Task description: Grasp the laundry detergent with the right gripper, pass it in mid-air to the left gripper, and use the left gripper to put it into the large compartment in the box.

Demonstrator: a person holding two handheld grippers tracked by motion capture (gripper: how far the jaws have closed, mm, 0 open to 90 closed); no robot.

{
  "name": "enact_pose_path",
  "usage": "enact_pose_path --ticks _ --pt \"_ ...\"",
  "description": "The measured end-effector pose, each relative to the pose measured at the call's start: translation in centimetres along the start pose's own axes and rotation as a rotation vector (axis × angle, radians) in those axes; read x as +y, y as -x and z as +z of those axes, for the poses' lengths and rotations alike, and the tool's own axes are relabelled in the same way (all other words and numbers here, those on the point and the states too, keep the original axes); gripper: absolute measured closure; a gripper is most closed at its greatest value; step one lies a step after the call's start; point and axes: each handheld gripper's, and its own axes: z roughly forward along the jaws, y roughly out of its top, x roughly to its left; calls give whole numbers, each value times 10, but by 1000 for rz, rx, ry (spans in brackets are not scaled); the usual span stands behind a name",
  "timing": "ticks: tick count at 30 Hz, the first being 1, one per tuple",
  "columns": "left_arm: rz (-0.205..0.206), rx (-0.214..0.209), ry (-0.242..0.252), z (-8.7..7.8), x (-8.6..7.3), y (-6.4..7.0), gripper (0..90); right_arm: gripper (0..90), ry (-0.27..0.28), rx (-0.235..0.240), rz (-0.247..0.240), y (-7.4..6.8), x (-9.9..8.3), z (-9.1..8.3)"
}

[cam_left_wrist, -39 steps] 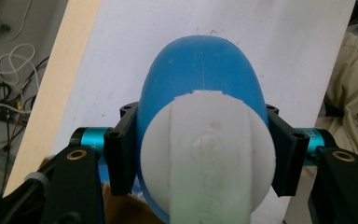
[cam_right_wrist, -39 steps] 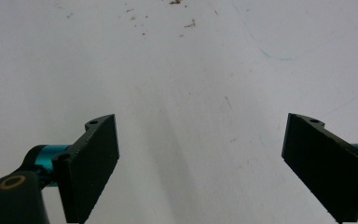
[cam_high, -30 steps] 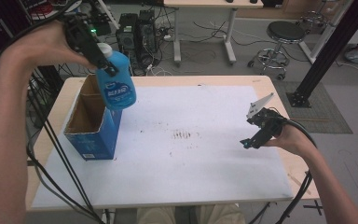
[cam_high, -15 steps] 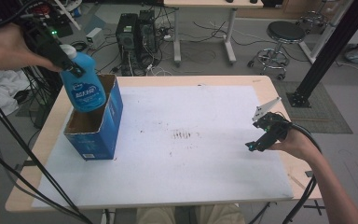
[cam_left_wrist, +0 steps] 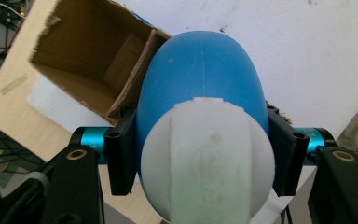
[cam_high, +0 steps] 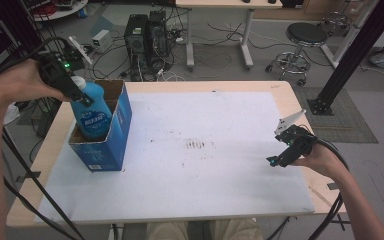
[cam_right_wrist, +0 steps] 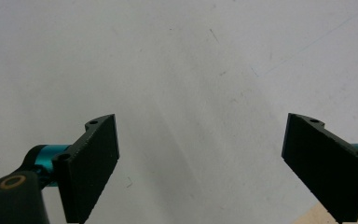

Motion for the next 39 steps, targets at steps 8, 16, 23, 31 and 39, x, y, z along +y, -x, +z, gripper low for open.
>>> enact_pose_path --ticks 8,16,23,31,39 --pt "60 -13 -46 41 -7 -3 383 102 -14 -3 -4 -4 -2 5" --pt "110 -25 -72 70 -13 -1 383 102 -28 3 -14 -8 -1 11" --pt "142 -24 -94 87 -20 0 382 102 -33 8 -18 -11 1 17" --pt "143 -32 -75 93 -23 -2 382 102 -41 10 -29 -14 4 21" --pt "135 -25 -76 93 -23 0 377 102 -37 12 -26 -16 4 22"
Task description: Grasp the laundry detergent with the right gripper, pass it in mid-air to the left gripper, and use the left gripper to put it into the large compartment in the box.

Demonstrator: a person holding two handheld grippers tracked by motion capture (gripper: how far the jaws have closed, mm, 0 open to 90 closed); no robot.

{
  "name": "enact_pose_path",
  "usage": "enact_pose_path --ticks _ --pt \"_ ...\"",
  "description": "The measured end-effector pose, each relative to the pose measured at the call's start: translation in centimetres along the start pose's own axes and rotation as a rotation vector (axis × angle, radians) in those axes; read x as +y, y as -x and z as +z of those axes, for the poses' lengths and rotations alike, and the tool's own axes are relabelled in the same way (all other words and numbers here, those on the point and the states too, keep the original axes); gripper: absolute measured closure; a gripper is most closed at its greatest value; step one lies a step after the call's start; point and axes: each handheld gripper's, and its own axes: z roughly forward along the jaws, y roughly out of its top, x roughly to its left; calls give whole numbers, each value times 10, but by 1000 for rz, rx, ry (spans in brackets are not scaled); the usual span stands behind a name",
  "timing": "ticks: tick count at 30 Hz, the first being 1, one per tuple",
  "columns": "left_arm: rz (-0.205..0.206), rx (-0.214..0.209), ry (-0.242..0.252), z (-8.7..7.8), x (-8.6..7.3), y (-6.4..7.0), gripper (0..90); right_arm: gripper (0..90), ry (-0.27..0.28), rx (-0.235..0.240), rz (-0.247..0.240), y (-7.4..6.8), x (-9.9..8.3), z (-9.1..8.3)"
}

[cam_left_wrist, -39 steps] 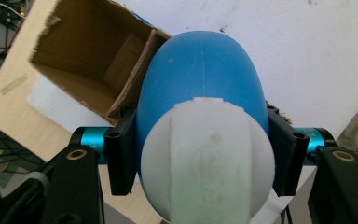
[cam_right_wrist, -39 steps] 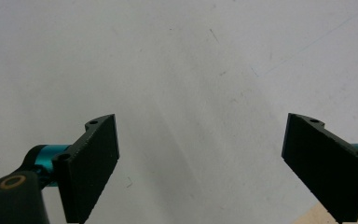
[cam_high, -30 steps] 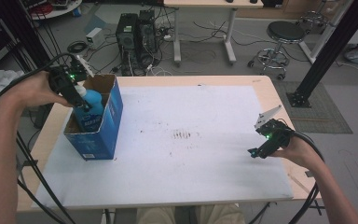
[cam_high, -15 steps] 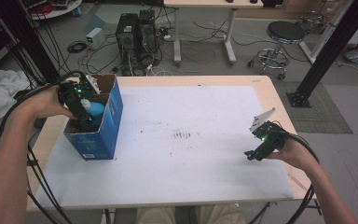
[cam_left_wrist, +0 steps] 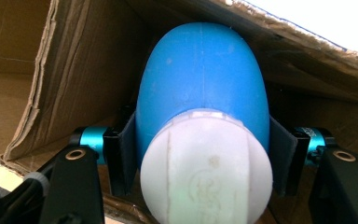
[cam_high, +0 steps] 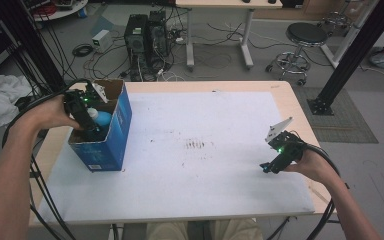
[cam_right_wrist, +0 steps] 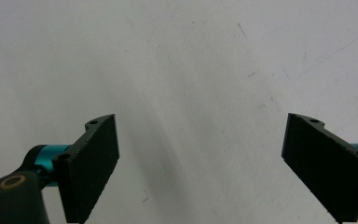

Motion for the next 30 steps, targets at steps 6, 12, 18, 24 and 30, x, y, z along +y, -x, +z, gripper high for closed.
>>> enact_pose_path --ticks 6,12,18,24,30 --pt "-16 -11 -5 1 1 -1 339 102 2 3 -2 -2 1 1" --pt "-26 -10 -15 2 3 0 294 102 0 6 -2 -3 1 2" --pt "-33 -8 -28 2 4 0 250 102 1 7 -2 -4 0 3" --pt "-42 7 -23 -6 4 0 225 102 1 11 -3 -4 0 4" --pt "-51 31 -26 -15 3 1 200 102 -1 12 0 -5 1 4"
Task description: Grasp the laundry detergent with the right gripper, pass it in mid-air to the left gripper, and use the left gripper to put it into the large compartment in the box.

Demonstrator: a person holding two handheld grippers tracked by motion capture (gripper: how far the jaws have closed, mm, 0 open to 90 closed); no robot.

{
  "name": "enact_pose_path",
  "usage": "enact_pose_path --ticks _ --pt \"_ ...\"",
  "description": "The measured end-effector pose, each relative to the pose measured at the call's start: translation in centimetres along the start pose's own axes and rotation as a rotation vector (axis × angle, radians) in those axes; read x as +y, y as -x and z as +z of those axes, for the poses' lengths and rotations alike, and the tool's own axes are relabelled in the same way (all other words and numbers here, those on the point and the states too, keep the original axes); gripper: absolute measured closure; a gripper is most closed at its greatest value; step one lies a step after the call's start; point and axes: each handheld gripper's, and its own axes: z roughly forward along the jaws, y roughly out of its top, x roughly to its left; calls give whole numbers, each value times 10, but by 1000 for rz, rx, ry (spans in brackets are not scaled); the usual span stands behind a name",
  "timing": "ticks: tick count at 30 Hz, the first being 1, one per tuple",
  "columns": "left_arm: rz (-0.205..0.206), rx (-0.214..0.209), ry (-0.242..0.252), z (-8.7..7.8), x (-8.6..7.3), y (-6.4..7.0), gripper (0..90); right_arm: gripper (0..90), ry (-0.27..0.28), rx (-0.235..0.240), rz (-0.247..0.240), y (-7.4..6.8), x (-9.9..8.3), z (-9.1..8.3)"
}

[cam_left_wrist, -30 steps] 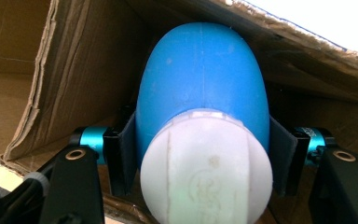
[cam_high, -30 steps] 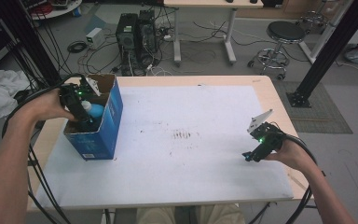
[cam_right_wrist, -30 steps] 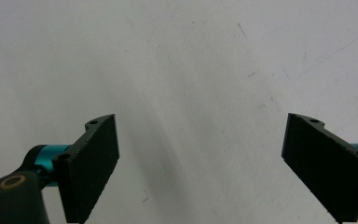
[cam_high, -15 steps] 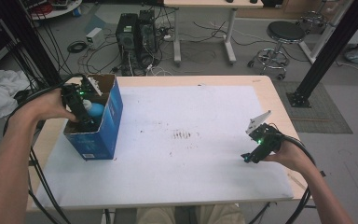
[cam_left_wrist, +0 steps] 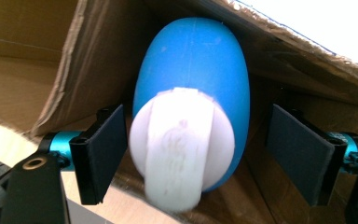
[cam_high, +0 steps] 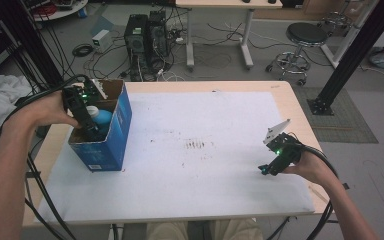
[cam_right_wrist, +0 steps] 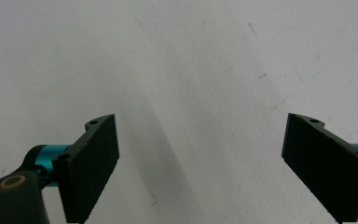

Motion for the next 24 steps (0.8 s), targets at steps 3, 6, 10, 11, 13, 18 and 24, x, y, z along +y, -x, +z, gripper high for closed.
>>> enact_pose_path --ticks 3,6,10,11,13,18,24 --pt "0 -1 -6 -3 0 1 190 102 0 0 -4 0 1 0" --pt "1 4 -7 -8 1 2 188 102 -1 0 -6 0 1 -1" --pt "0 14 -5 -17 2 2 179 102 0 -1 -10 0 1 -2" --pt "5 16 -7 -19 3 2 178 103 1 -2 -9 0 1 -2" --pt "7 26 -3 -24 5 3 168 102 1 -3 -8 0 1 -2" --pt "36 52 9 -39 13 9 167 102 -2 -4 -7 0 1 -2" --pt "92 66 55 -59 34 22 167 102 -5 -7 -8 -1 3 -3"
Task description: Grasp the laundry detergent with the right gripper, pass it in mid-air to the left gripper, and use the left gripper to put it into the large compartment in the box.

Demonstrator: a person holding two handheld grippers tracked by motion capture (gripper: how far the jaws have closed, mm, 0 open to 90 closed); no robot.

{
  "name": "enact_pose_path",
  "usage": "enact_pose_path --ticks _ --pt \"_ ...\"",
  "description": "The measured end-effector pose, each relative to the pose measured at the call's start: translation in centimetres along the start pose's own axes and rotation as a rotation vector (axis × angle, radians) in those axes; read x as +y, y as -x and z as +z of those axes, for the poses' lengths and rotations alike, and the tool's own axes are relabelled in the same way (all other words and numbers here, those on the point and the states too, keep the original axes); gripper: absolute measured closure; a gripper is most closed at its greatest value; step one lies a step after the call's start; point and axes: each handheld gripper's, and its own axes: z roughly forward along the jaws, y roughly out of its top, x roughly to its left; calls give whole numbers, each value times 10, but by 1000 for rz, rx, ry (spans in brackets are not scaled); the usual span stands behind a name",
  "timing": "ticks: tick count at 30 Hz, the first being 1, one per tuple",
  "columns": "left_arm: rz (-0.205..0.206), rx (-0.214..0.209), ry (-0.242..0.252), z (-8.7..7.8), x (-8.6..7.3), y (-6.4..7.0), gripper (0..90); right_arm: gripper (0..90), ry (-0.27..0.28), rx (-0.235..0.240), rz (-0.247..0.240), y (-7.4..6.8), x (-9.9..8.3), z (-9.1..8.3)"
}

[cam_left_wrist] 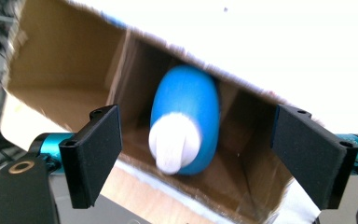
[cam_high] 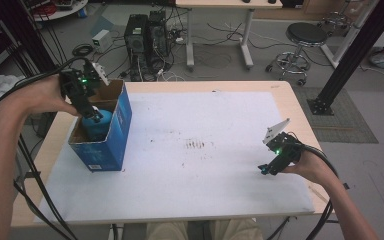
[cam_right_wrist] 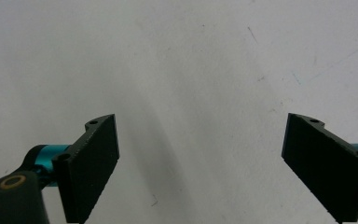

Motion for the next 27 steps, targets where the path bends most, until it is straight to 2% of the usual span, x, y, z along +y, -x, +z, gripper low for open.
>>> enact_pose_path --ticks 5,8,10,11,14,17,23,27 --pt "79 -7 62 -11 30 17 167 102 4 0 -3 0 2 0" --pt "115 -4 97 -11 48 27 167 102 7 -1 -5 -1 4 0" --pt "129 -7 107 -9 57 33 119 102 8 -1 -8 -1 4 0" --pt "140 -21 108 -6 64 37 116 102 9 -1 -8 -1 4 0" --pt "171 -22 126 2 79 47 115 102 13 -4 -11 -1 5 -1" --pt "203 -37 116 12 91 54 115 102 13 -10 -11 -1 7 -3" --pt "223 -62 111 34 110 67 115 102 17 -17 -26 0 13 -8" --pt "255 -76 108 49 123 79 115 102 21 -24 -34 0 18 -11"
